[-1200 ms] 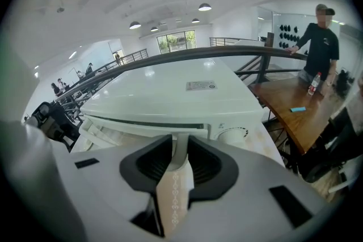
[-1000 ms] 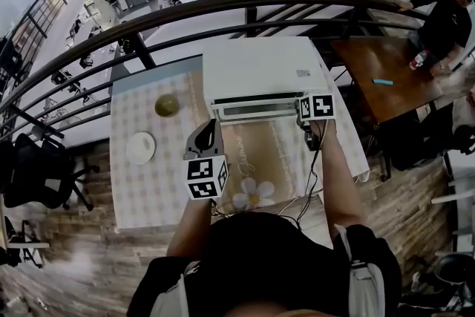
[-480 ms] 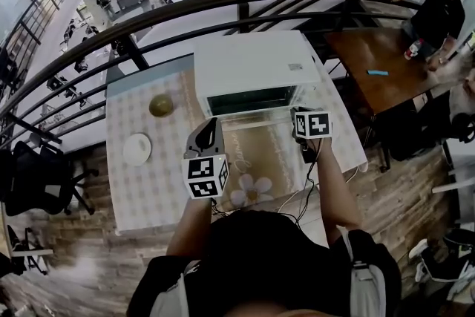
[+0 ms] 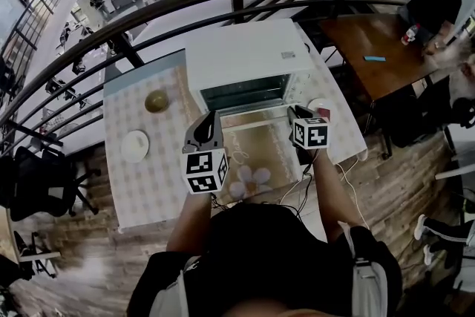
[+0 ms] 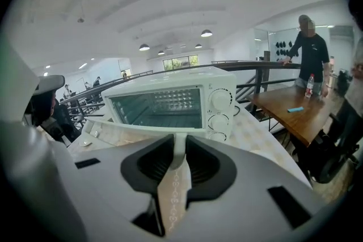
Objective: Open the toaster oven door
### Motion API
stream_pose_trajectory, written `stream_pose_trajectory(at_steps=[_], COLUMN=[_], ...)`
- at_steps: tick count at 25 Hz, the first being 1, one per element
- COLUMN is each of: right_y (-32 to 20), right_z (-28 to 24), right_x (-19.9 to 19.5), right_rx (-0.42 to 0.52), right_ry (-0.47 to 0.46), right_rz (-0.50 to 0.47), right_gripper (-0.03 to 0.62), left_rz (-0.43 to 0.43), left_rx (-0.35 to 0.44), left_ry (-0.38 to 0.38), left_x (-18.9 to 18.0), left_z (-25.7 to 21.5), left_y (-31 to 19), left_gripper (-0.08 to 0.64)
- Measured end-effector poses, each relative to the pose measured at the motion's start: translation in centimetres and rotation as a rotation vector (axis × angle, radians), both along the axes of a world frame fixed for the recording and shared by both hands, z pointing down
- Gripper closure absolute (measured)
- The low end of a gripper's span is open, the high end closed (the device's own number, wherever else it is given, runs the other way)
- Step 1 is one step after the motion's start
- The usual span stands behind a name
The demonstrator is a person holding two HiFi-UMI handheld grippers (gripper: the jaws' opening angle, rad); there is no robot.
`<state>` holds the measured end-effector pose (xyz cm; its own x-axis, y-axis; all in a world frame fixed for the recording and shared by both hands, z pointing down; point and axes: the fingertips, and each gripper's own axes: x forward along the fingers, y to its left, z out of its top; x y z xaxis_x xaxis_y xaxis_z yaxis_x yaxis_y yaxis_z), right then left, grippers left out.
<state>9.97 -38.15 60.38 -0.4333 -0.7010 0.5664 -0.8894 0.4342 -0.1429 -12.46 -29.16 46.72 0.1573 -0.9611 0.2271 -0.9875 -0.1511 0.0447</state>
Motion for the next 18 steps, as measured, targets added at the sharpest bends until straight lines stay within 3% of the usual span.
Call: stream_pose_trajectory(at_steps=[7, 18], right_y=[1.1, 3.2], right_z=[0.8, 2.5], right_x=[0.1, 0.6], right_rx=[0.026, 0.026], right_ry=[-0.02, 0.037], right_rz=[0.006, 0.002], right_gripper=[0.517, 0.52], left_rz=[0.01, 0.039], left_rx=[-0.01, -0.021], left_ry=[-0.015, -0.027], left_x=[0.7, 2.7], left_z=[0.2, 0.6], left_y=[0.4, 0.6], left_gripper=[0.548, 0.549])
